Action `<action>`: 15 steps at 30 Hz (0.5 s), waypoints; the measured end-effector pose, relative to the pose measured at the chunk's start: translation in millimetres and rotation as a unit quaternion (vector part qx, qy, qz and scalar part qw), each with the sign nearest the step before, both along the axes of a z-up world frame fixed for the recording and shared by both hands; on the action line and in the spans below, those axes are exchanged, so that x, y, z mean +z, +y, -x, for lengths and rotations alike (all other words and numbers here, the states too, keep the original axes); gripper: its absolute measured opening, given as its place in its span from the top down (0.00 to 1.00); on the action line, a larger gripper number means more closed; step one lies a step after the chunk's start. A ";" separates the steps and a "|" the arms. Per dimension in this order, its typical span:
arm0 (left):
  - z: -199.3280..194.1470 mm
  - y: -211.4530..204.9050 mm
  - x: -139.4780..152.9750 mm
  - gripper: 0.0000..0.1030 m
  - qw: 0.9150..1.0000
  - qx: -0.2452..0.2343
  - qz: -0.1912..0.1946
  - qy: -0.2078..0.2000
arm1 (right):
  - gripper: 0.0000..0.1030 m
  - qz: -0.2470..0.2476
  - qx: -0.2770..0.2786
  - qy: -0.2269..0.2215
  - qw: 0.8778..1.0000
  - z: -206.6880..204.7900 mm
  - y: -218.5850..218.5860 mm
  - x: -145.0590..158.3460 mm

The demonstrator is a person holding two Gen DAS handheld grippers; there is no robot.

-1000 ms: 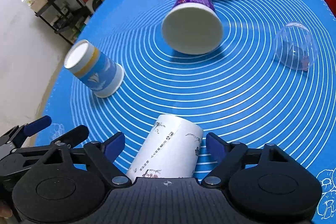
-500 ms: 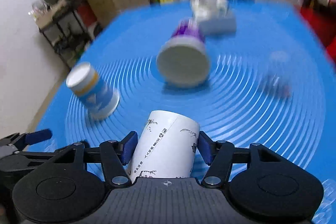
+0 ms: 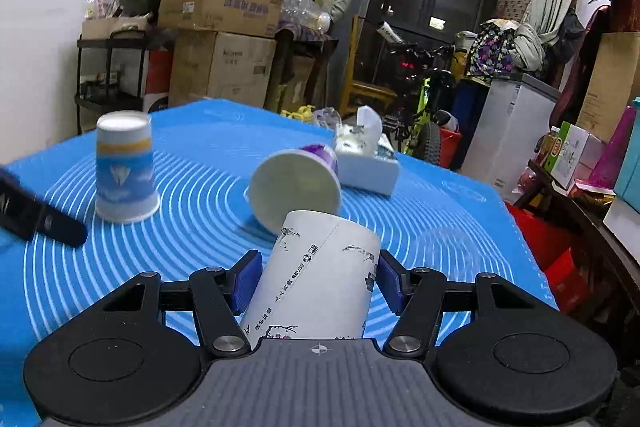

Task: Flip cup upside down
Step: 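Rotate the white cup with the right tool until its open rim faces up, then lower the white cup onto the mat and open the right tool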

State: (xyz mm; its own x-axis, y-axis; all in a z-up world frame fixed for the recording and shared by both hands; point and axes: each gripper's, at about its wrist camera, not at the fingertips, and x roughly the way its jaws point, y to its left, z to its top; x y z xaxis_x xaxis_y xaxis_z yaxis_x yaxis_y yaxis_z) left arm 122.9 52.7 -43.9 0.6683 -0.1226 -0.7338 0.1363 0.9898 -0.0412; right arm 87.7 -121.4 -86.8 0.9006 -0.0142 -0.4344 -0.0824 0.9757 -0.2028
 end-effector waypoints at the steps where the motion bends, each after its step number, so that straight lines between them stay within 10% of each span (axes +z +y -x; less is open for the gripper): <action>1: 0.4 -0.3 0.0 0.03 1.000 -0.001 -0.001 -0.001 | 0.38 0.003 0.002 -0.004 1.000 4.9 2.1 -0.5; 15: 21.7 -20.5 -1.1 0.03 0.999 -0.028 -0.004 -0.023 | 0.35 -0.037 -0.005 0.049 0.998 37.9 -15.2 1.2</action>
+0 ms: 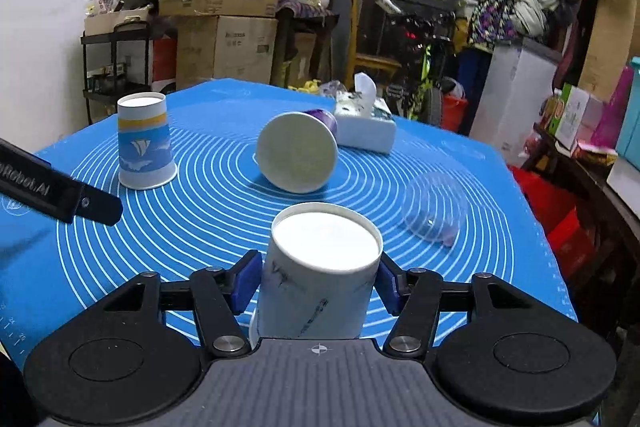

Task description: Flip cup upside down

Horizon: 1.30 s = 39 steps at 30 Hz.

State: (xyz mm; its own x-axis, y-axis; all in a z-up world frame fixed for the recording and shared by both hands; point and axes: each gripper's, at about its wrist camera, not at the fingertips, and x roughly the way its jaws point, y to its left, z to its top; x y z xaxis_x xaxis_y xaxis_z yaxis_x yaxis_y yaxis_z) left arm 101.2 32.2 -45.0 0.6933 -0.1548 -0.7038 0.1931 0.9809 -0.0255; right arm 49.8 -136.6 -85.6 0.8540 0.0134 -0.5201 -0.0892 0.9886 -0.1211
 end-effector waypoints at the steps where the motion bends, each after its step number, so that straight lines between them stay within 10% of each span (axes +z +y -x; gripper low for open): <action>1: 2.3 -0.7 0.5 0.03 1.000 -0.002 0.003 -0.001 | 0.33 -0.002 -0.002 0.003 1.000 0.1 -1.0 0.0; 39: 123.3 -29.0 -1.4 0.04 0.998 -0.025 0.009 -0.064 | 0.23 -0.044 -0.051 0.044 0.997 128.0 -34.0 27.1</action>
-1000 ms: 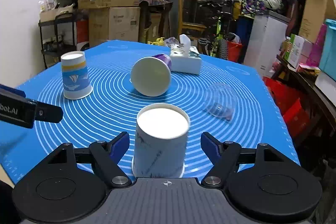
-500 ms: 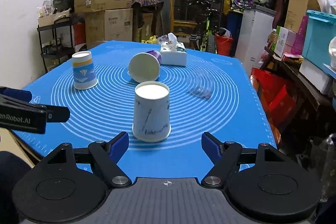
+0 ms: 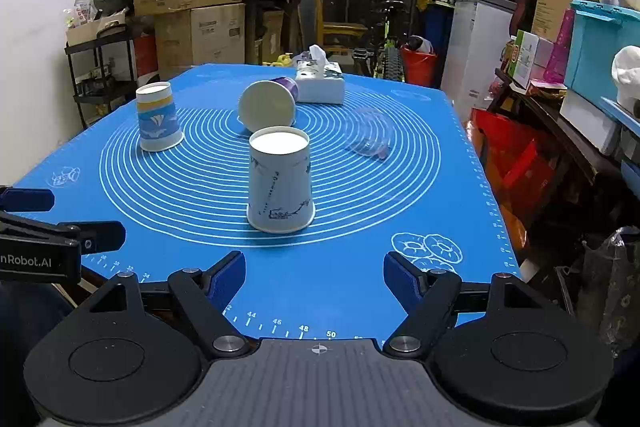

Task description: Flip cup upside down

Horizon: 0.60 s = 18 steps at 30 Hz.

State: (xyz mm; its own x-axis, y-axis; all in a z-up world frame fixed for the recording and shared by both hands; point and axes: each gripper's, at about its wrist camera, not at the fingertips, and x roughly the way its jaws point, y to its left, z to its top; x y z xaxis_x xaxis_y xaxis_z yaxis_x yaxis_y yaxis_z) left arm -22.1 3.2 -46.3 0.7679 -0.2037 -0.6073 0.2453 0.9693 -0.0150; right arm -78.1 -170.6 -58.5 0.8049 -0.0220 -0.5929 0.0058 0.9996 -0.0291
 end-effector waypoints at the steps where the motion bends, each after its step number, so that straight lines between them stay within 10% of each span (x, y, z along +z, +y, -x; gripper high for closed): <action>1: 0.3 0.6 -1.4 0.04 1.000 0.002 0.002 0.003 | 0.23 0.000 0.000 0.001 1.000 1.1 -0.5 -0.2; 18: 0.0 3.0 -4.7 0.04 1.000 0.000 0.001 0.007 | 0.23 0.001 0.004 0.007 1.000 1.7 2.7 -2.4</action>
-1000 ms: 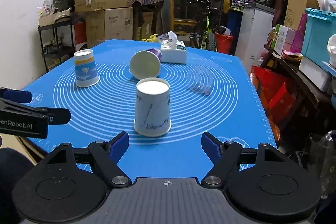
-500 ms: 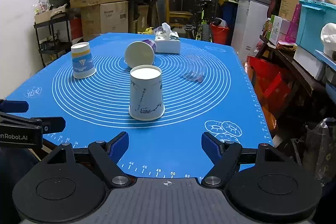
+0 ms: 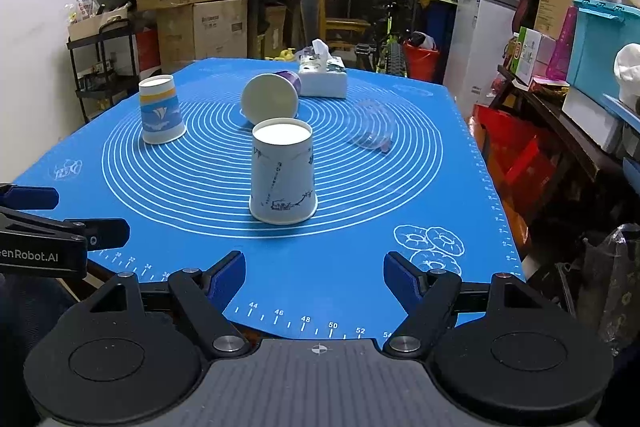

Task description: Flip cup upside down

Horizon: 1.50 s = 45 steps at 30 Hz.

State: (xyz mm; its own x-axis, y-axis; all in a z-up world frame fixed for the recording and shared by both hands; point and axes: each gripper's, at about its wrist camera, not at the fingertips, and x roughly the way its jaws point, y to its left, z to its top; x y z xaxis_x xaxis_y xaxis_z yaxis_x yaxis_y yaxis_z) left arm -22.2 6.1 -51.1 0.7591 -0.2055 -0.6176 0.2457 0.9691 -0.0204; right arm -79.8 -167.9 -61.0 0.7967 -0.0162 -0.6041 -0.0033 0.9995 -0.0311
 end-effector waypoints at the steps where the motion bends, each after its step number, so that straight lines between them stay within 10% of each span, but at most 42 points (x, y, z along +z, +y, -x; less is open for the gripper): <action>1: -0.2 -0.1 0.0 0.04 1.000 -0.001 0.000 0.000 | 0.23 -0.001 0.000 0.000 1.000 -0.3 0.1 -0.1; 45: -1.9 0.3 -1.5 0.04 1.000 -0.006 -0.006 0.003 | 0.23 -0.009 0.008 0.004 1.000 2.1 -2.2 -0.9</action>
State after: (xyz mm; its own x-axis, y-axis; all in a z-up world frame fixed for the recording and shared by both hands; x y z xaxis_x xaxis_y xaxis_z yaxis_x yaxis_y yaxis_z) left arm -20.2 6.4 -52.6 0.7526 -0.2073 -0.6250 0.2571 0.9663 -0.0110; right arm -81.9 -170.1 -61.8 0.7919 0.0077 -0.6107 -0.0204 0.9997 -0.0138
